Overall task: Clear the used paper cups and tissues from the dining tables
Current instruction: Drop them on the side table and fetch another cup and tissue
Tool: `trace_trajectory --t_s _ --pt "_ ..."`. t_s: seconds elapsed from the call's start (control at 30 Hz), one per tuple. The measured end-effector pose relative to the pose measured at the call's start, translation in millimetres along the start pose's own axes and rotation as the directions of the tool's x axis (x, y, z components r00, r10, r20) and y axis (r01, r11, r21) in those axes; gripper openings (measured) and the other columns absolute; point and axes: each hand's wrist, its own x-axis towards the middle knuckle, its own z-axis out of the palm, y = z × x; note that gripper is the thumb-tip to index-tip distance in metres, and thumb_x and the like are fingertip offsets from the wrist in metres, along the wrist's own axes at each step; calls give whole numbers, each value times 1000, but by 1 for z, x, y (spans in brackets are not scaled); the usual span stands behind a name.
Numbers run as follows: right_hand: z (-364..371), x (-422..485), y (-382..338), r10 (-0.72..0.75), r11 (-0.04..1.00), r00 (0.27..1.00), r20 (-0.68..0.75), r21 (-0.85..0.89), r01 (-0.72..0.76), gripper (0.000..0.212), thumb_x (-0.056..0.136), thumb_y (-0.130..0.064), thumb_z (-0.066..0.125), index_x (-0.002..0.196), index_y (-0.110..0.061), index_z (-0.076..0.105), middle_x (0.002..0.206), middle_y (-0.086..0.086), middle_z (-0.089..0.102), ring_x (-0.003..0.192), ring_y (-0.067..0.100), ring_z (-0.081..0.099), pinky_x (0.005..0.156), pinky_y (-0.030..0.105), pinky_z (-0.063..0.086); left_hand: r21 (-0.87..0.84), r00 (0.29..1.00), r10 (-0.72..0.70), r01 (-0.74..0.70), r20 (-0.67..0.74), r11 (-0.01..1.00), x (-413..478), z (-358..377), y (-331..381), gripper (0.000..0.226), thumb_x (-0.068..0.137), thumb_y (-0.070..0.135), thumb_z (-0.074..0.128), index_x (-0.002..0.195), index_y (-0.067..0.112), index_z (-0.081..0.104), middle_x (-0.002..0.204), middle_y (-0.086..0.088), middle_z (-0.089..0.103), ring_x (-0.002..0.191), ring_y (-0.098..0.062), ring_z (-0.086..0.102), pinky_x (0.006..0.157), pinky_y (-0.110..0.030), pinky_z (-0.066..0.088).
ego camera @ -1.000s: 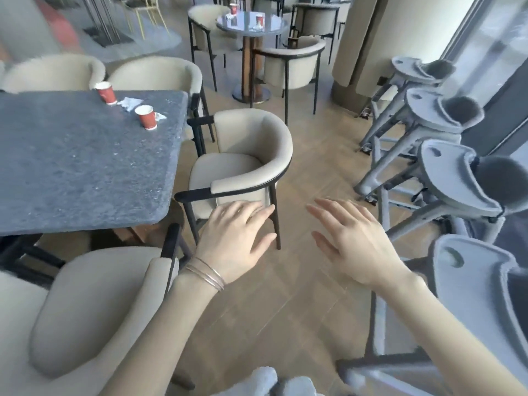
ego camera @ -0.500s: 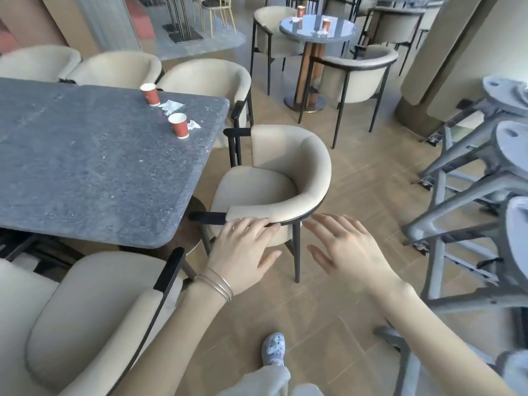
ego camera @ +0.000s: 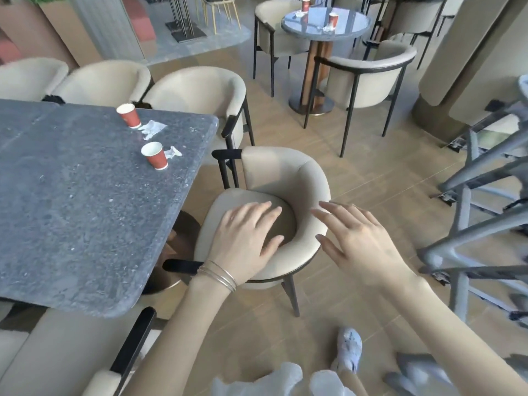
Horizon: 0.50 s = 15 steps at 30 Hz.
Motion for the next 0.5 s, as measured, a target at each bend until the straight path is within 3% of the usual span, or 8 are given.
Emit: trace_trajectory --t_s 0.33,0.5 --pt "6 82 191 -111 993 990 90 39 108 42 82 -22 67 122 -12 57 125 8 59 114 27 56 85 39 48 -41 978 -211 210 -2 977 158 49 74 49 93 46 35 139 28 37 144 8 38 130 -14 35 102 -32 29" --pt "-5 127 283 -184 982 974 128 56 179 43 85 -24 64 125 -13 55 128 8 57 117 26 54 84 39 46 -56 946 -324 323 -10 945 232 54 106 47 92 42 42 136 25 43 141 5 43 127 -17 39 99 -35 32"
